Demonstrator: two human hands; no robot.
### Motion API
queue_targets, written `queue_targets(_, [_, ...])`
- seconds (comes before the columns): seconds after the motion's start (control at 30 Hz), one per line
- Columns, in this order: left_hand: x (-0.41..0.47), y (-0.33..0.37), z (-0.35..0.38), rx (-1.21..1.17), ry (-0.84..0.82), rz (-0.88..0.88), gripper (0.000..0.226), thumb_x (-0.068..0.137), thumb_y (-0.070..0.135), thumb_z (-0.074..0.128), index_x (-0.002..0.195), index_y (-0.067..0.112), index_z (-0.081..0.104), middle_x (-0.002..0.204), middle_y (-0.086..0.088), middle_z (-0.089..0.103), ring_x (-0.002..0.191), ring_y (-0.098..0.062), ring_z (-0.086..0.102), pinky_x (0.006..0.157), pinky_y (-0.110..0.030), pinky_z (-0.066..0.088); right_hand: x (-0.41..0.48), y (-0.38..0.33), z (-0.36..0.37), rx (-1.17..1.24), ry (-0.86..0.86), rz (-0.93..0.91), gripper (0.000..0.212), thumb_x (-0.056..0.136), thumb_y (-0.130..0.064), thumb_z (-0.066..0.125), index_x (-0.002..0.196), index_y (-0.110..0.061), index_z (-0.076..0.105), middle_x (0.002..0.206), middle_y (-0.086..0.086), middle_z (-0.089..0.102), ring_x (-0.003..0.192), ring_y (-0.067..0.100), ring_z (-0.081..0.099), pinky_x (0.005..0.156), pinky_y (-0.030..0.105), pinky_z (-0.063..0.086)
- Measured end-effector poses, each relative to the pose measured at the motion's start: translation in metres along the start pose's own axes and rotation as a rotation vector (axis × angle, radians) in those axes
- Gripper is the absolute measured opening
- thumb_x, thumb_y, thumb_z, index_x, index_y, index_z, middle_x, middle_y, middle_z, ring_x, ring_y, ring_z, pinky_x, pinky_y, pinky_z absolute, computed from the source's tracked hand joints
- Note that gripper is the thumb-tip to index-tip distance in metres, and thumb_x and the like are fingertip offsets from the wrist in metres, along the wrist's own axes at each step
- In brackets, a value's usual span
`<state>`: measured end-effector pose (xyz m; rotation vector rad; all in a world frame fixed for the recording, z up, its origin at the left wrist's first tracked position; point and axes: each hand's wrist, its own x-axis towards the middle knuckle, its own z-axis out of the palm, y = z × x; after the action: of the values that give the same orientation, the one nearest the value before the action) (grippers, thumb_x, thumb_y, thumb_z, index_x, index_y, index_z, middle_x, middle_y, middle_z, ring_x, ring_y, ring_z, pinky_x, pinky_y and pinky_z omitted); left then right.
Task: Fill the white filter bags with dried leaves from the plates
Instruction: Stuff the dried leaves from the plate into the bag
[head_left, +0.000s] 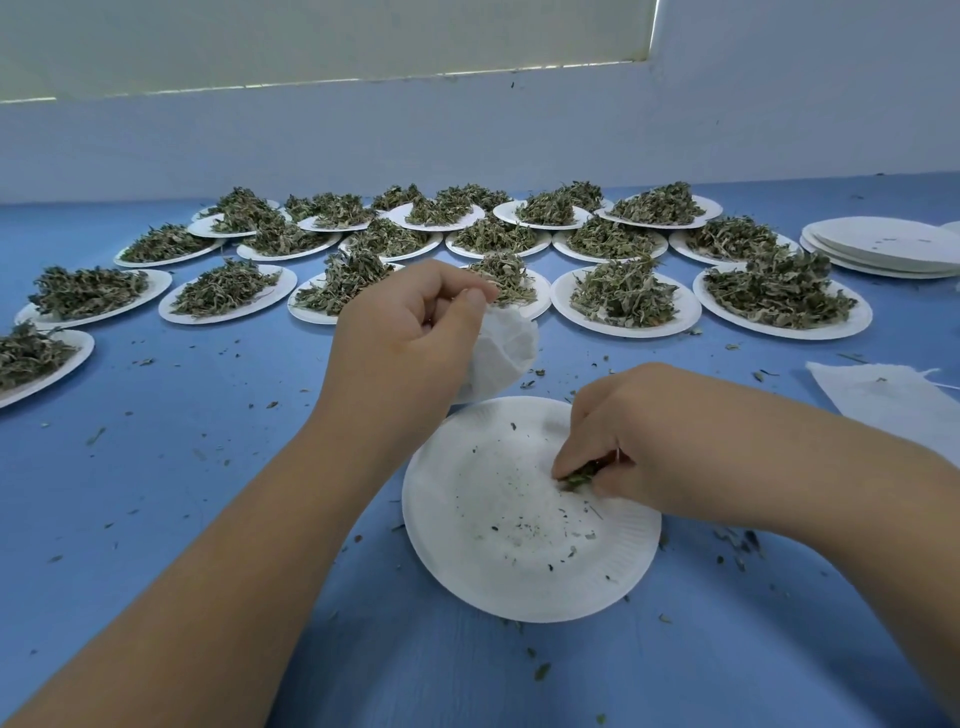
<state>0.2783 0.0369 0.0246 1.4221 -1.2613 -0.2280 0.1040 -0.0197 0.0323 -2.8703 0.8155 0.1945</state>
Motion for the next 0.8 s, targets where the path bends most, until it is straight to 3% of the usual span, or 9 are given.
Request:
queue_targets(0.37, [0.0,0.0,0.001,0.028,-0.015,0.0,0.024,0.095,0.016,0.056,0.083,0.031,0.069,0.049,0.018,0.049,0.046,0.001,0.042,0.046,-0.009,0.032,0.0,-0.002,0.001,-0.062,-0.025,0.01,0.032,0.094,-0.02,0.054,0.118,-0.038,0.066,0.117,-0.01,0.06,0.102,0.014,0.059,0.089,0.031,0.05])
queue_targets(0.53, [-0.001,0.0,0.001,0.032,-0.011,-0.006,0.023,0.095,0.017,0.056,0.083,0.031,0.069,0.051,0.02,0.051,0.046,0.002,0.044,0.045,-0.008,0.032,-0.011,-0.002,0.002,-0.029,0.026,0.012,0.028,0.087,-0.026,0.053,0.106,-0.01,0.066,0.108,0.008,0.062,0.083,0.021,0.06,0.075,0.041,0.052])
queue_targets(0.63, [-0.001,0.0,0.001,0.031,-0.02,0.004,0.024,0.095,0.016,0.056,0.082,0.031,0.069,0.051,0.017,0.05,0.045,-0.001,0.041,0.045,-0.011,0.032,-0.012,-0.01,0.004,-0.064,0.029,0.034,0.024,0.087,-0.03,0.054,0.099,-0.014,0.068,0.105,0.003,0.06,0.085,0.018,0.06,0.074,0.037,0.051])
queue_targets(0.8, [-0.001,-0.001,0.002,0.033,-0.026,0.012,0.023,0.095,0.015,0.056,0.083,0.03,0.07,0.05,0.016,0.048,0.046,-0.001,0.04,0.046,-0.011,0.032,-0.003,-0.018,0.006,-0.072,0.019,0.068,0.023,0.092,-0.016,0.051,0.103,-0.025,0.069,0.112,-0.002,0.06,0.1,0.022,0.062,0.085,0.038,0.053])
